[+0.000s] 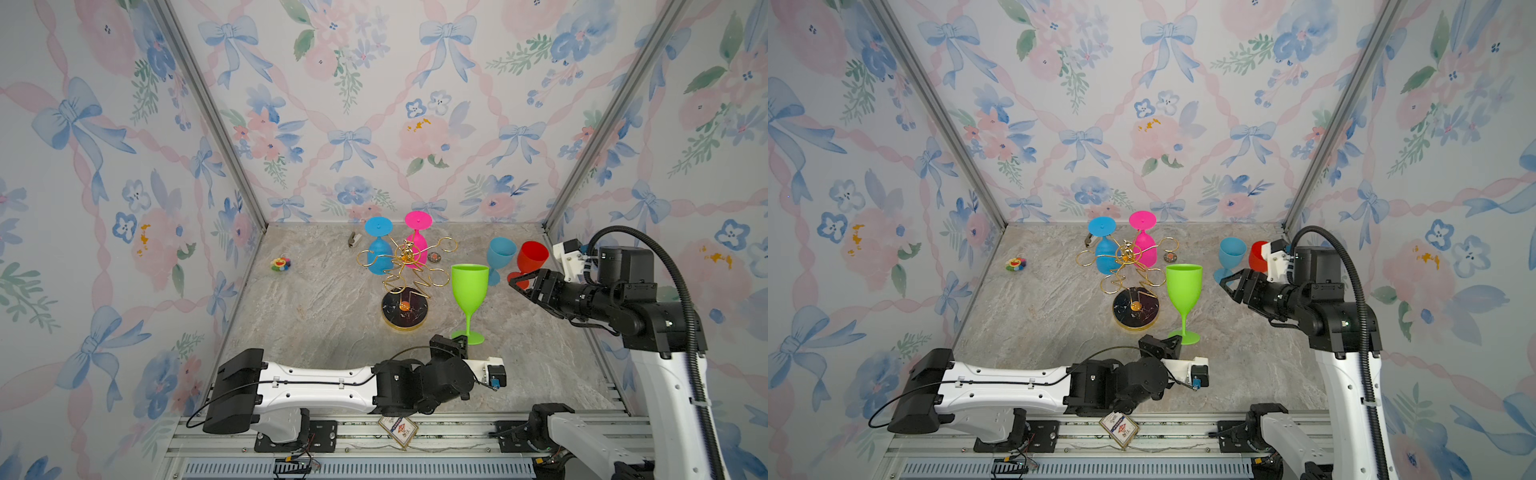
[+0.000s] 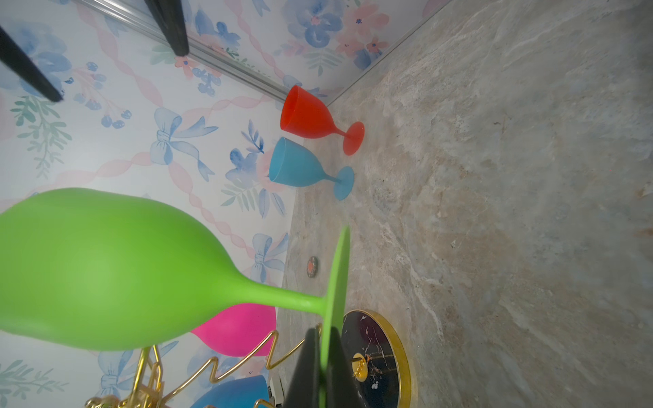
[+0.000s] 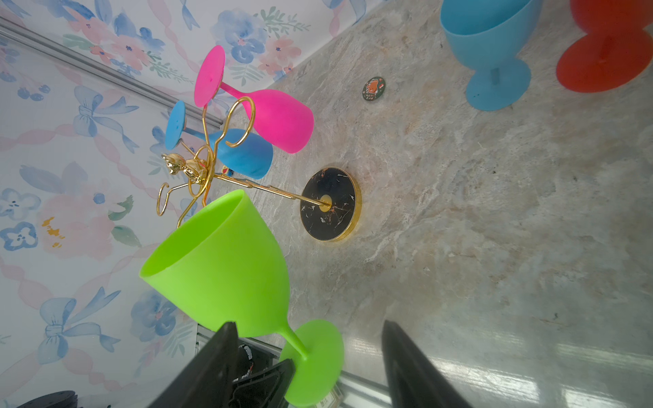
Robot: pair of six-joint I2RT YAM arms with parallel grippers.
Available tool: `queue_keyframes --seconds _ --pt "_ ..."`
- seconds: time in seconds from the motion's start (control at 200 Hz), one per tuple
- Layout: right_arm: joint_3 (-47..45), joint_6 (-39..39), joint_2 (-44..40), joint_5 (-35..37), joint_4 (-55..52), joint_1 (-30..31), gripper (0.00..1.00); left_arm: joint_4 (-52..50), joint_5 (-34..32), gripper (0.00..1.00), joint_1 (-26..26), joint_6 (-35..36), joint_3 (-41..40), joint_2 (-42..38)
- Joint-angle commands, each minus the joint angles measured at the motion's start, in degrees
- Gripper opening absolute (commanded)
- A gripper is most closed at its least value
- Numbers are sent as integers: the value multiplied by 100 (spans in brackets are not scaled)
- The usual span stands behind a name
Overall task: Take the wine glass off the wine glass rack
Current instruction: Pick up the wine glass from the wine glass rack.
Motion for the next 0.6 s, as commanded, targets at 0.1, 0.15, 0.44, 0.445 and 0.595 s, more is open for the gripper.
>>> queue_keyframes --seconds 0.1,0.15,0.44,0.445,0.595 --pt "48 138 144 208 -577 238 64 71 -531 0 -82 336 -370 397" --pt "156 214 261 234 -669 312 63 83 -558 0 -86 335 -378 413" --pt "846 502 1067 -13 -1236 580 53 79 -832 0 -126 446 -443 682" --pt "855 504 1073 -17 -1243 580 53 81 -837 0 -128 441 -450 701" --pt "668 621 1233 -289 -1220 589 49 92 -1178 0 -165 487 -432 1000"
